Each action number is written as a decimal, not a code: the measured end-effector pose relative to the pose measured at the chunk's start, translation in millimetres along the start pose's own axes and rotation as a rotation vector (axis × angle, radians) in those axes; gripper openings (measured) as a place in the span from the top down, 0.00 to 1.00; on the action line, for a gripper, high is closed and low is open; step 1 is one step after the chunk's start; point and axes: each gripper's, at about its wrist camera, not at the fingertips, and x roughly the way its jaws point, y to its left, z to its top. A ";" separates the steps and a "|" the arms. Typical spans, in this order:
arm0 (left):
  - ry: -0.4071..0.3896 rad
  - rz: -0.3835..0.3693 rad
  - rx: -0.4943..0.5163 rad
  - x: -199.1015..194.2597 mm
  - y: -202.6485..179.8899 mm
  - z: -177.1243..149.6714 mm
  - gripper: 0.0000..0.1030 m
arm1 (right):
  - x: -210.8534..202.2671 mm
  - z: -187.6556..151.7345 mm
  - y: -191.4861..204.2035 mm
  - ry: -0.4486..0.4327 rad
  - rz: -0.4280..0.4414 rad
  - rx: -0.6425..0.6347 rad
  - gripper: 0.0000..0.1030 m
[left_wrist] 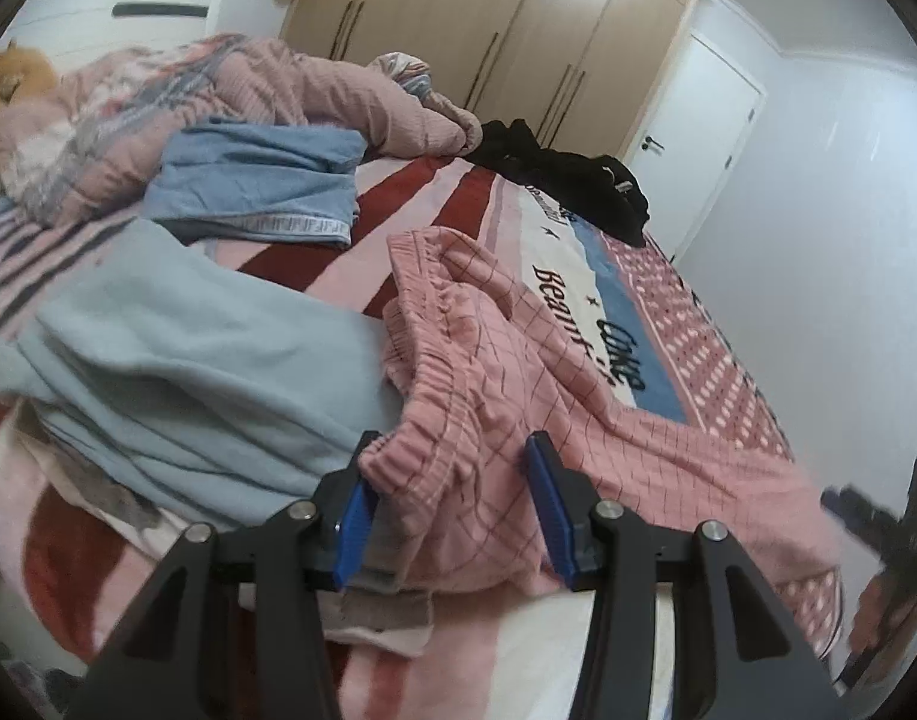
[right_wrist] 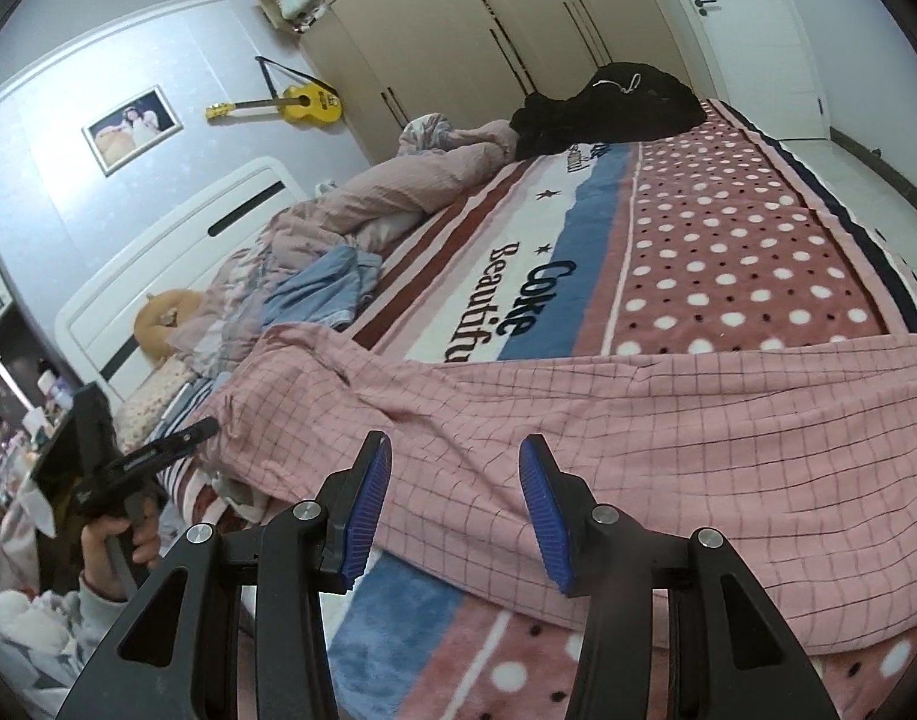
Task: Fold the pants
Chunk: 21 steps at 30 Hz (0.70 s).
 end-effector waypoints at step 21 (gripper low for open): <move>-0.043 -0.007 -0.020 -30.5 35.0 35.5 0.93 | -3.9 -13.4 -15.1 0.030 -0.021 0.055 0.60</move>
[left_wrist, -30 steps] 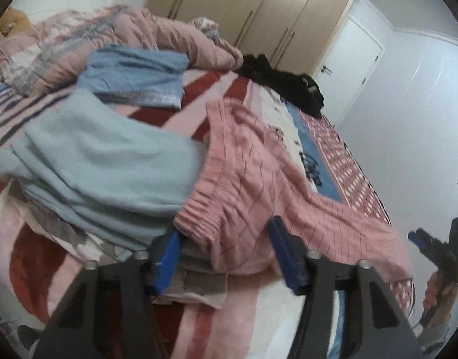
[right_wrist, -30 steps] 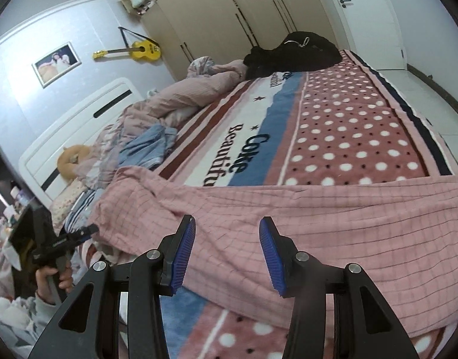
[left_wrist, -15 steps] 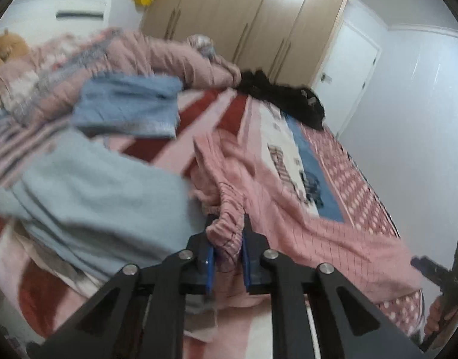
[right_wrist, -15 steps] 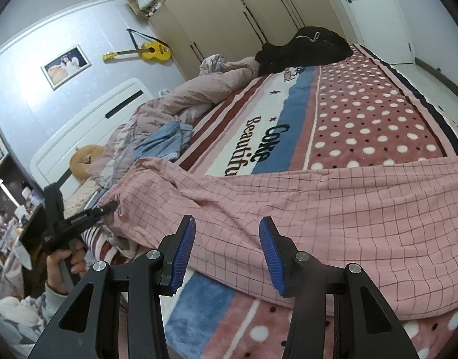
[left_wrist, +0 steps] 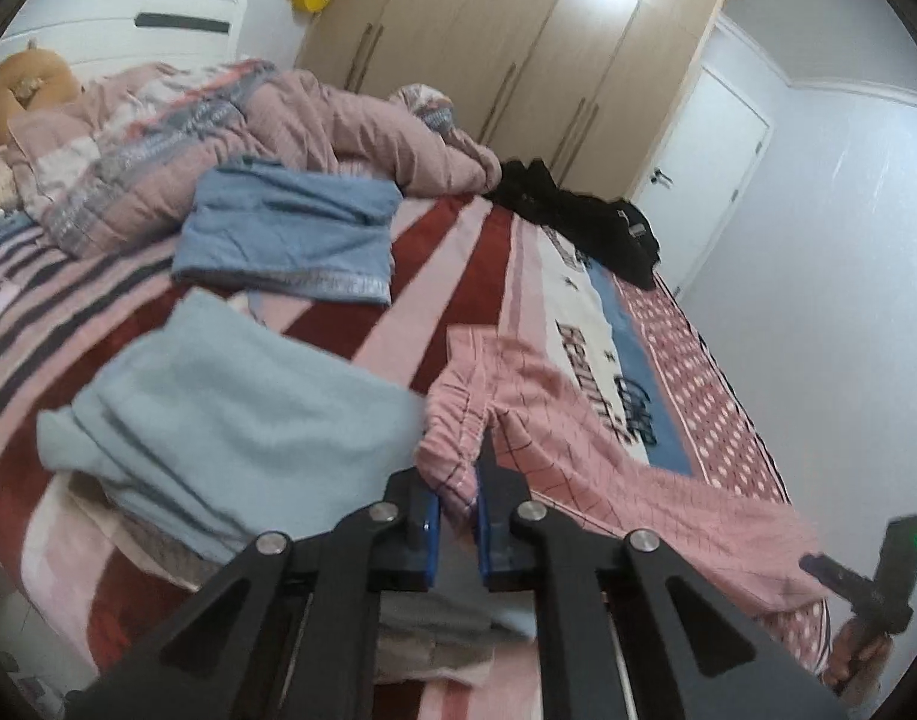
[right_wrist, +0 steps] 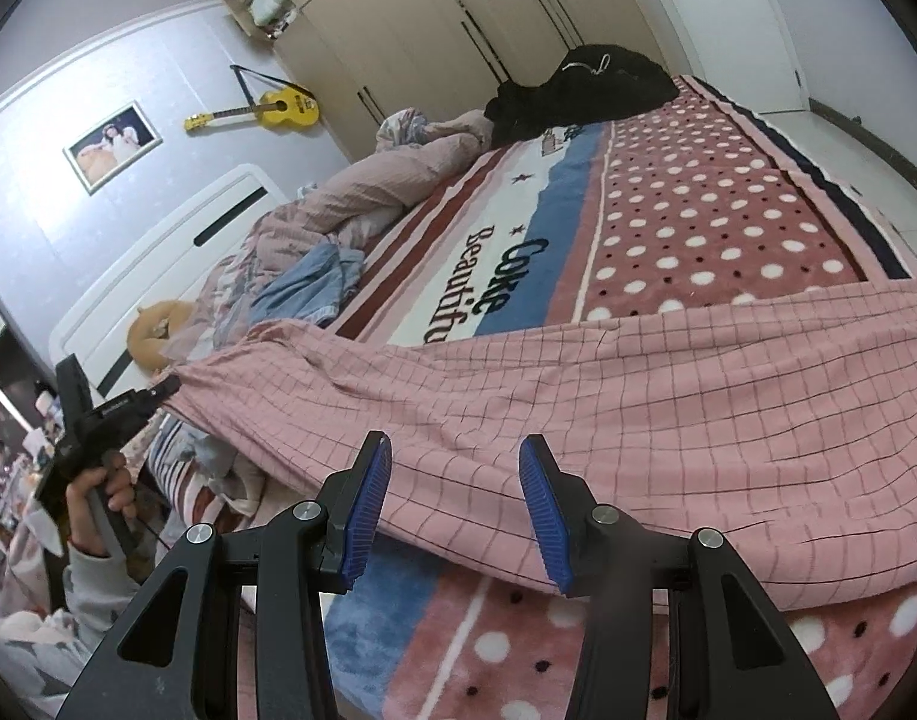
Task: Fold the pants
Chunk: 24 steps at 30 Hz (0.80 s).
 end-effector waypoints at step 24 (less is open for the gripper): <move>0.166 -0.312 -0.147 7.8 -17.4 -75.0 0.32 | 29.1 -14.6 21.0 0.052 0.049 -0.018 0.60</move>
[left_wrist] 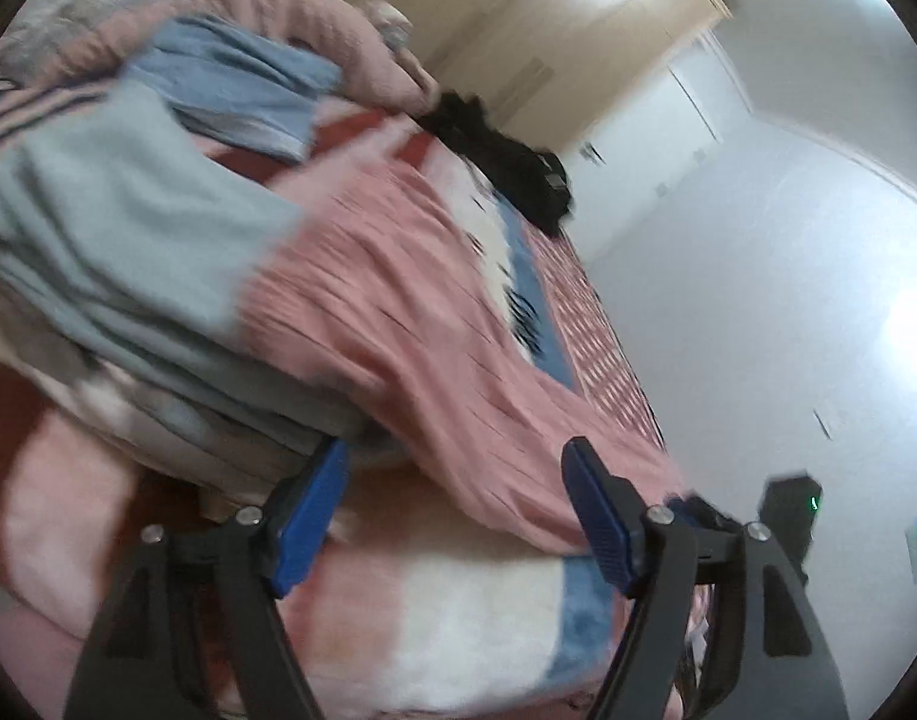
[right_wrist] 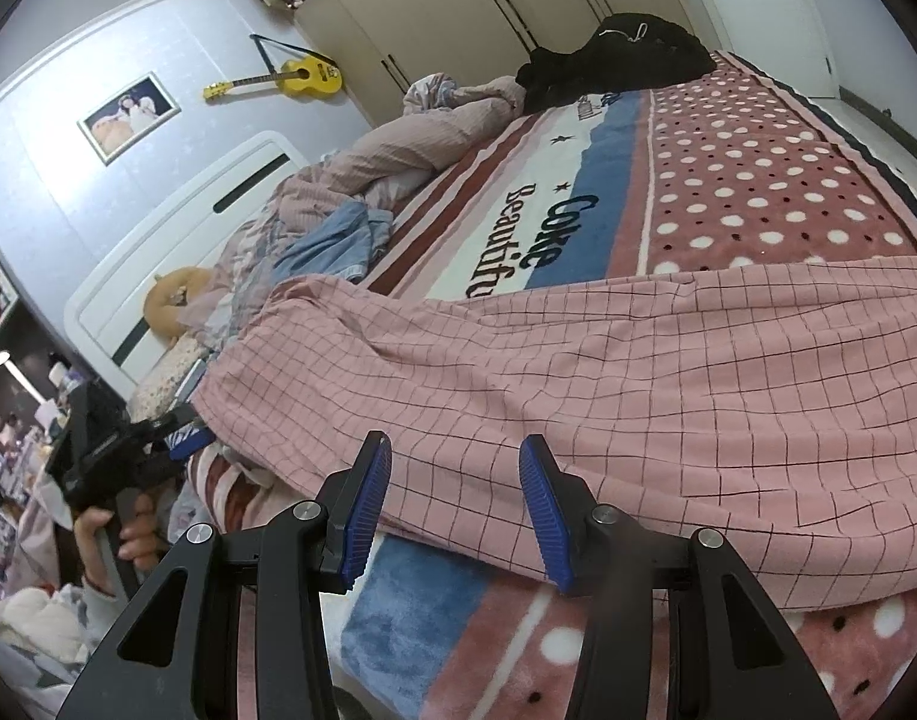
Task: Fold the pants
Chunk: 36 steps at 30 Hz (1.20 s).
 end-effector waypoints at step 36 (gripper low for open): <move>-0.165 0.096 0.343 62.0 -140.0 51.4 0.99 | -27.9 -6.7 -37.4 -0.071 0.040 0.067 0.60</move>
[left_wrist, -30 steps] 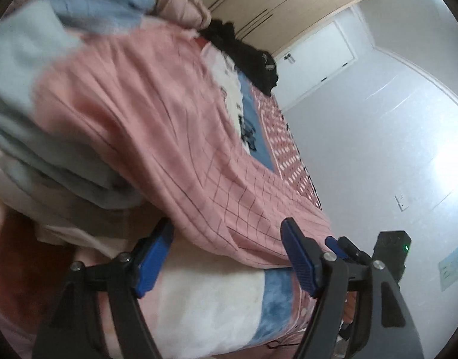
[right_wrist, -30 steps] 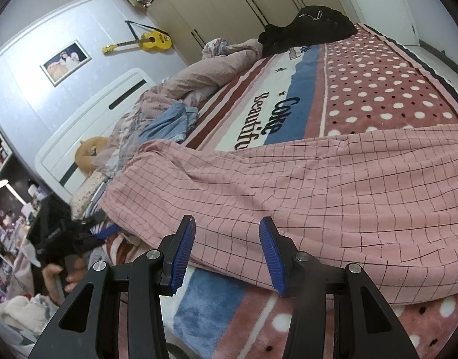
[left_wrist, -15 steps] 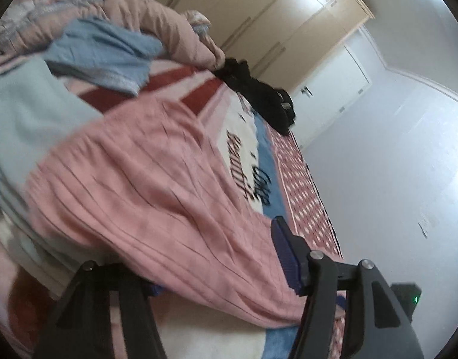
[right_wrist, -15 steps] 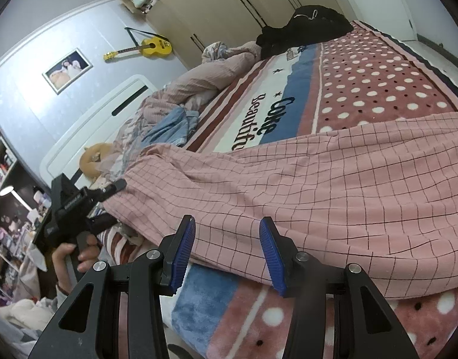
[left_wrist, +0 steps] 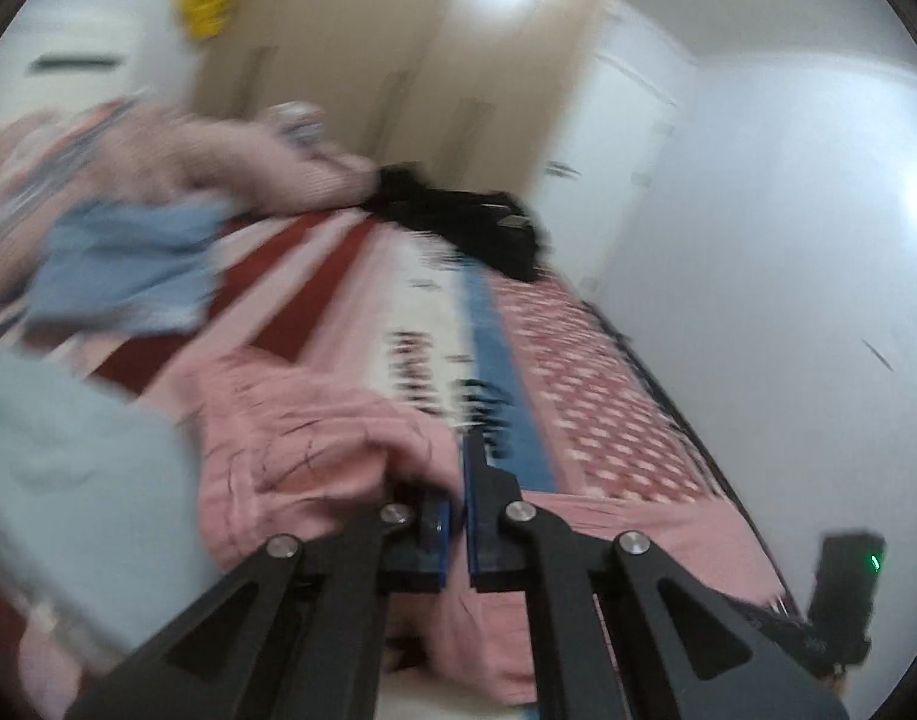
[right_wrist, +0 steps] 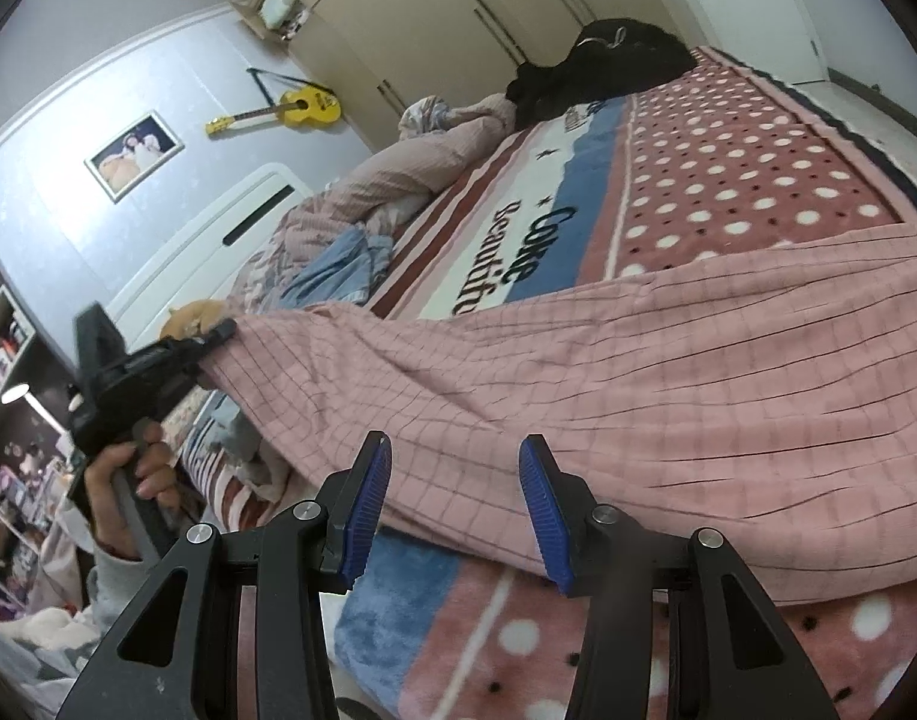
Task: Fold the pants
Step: 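Fold the waistband toward the leg hem with left gripper while right holds the pants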
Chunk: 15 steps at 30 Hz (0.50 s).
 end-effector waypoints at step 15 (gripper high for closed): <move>0.400 -0.260 0.273 90.8 -120.9 -92.4 0.91 | -56.5 -4.8 -58.2 -0.064 -0.131 0.090 0.60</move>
